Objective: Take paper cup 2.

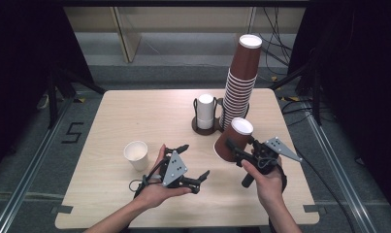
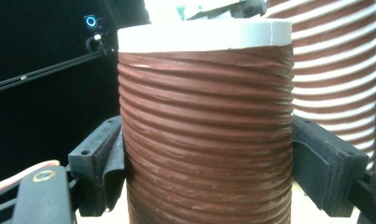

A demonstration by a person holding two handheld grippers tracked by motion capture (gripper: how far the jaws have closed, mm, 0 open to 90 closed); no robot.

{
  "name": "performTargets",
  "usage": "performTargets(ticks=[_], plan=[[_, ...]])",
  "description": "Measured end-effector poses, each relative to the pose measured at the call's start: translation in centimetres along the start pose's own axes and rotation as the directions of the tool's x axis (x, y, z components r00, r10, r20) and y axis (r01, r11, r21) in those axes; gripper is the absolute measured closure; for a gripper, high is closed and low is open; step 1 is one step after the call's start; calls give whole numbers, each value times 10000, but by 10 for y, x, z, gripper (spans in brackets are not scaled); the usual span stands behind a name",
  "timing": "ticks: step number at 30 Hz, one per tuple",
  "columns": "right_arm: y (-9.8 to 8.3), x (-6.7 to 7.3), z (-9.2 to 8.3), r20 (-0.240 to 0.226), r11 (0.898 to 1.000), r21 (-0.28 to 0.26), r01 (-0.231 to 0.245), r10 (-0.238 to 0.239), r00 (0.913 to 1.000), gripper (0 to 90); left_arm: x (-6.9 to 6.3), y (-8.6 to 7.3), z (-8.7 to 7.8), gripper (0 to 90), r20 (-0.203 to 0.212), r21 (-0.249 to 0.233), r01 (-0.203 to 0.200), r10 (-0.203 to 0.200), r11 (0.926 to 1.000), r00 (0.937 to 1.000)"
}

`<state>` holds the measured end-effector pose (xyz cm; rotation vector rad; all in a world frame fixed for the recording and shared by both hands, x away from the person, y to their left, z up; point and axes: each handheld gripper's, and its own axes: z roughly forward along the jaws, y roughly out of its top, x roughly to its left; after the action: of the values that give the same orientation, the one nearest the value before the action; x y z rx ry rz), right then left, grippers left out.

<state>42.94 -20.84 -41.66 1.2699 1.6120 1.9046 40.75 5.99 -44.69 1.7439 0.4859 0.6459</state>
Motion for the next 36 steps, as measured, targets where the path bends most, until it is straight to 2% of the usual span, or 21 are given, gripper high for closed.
performTargets(ticks=[2, 4, 7, 9, 12, 14, 17, 19, 22, 26, 29, 31, 32, 35, 36], plan=[[-5, -2, 1, -18, 9999, 85, -71, 71, 10000, 193, -2, -3, 2, 0, 84, 27, -12, 12, 10000, 10000], [-10, -2, 1, 35, 9985, 279, -464, 464, 9989, 193, -4, -6, 3, 0, 148, 20, 45, -45, 10000, 9999], [-16, -3, 2, 20, 9971, 424, -635, 635, 9980, 193, -7, -8, 3, 0, 187, 50, 89, -90, 9999, 9998], [-19, -2, 2, -46, 9931, 566, -1023, 1027, 9947, 193, -8, -9, 2, 0, 231, 66, 75, -76, 10000, 9997], [-22, -2, 3, -71, 9913, 625, -1161, 1168, 9931, 192, -10, -11, 4, 0, 398, 71, 101, -104, 9999, 9992], [-22, -1, 3, -127, 9867, 732, -1451, 1464, 9891, 192, -11, -11, 5, 0, 493, 99, 195, -200, 9998, 9986], [-23, -1, 5, -305, 9843, 703, -1621, 1646, 9859, 192, -13, -9, 10, 0, 721, 86, 258, -264, 9996, 9970], [-24, 1, 5, -231, 9771, 888, -1935, 1962, 9803, 192, -13, -8, 13, 0, 804, 61, 349, -353, 9994, 9961], [-27, 0, 5, -255, 9718, 960, -2153, 2186, 9755, 192, -13, -5, 19, 0, 885, -11, 431, -428, 9991, 9952], [-32, -2, 7, -184, 9662, 1068, -2347, 2380, 9711, 191, -14, -5, 24, 0, 962, 61, 472, -476, 9989, 9942], [-34, -3, 7, -249, 9661, 1106, -2334, 2374, 9711, 191, -15, -5, 29, 0, 1107, 109, 464, -473, 9989, 9927], [-35, -3, 8, -130, 9641, 1159, -2387, 2418, 9702, 191, -17, -4, 32, 0, 1189, 164, 420, -437, 9990, 9919], [-37, -3, 8, -309, 9622, 1172, -2458, 2509, 9675, 191, -17, -4, 35, 0, 1206, 202, 415, -436, 9989, 9917], [-38, -2, 9, -275, 9606, 1180, -2516, 2564, 9662, 191, -17, -5, 38, 0, 1207, 290, 388, -420, 9988, 9918], [-38, 0, 9, -213, 9582, 1259, -2570, 2616, 9649, 191, -17, -6, 42, 0, 1172, 325, 533, -568, 9980, 9915]])
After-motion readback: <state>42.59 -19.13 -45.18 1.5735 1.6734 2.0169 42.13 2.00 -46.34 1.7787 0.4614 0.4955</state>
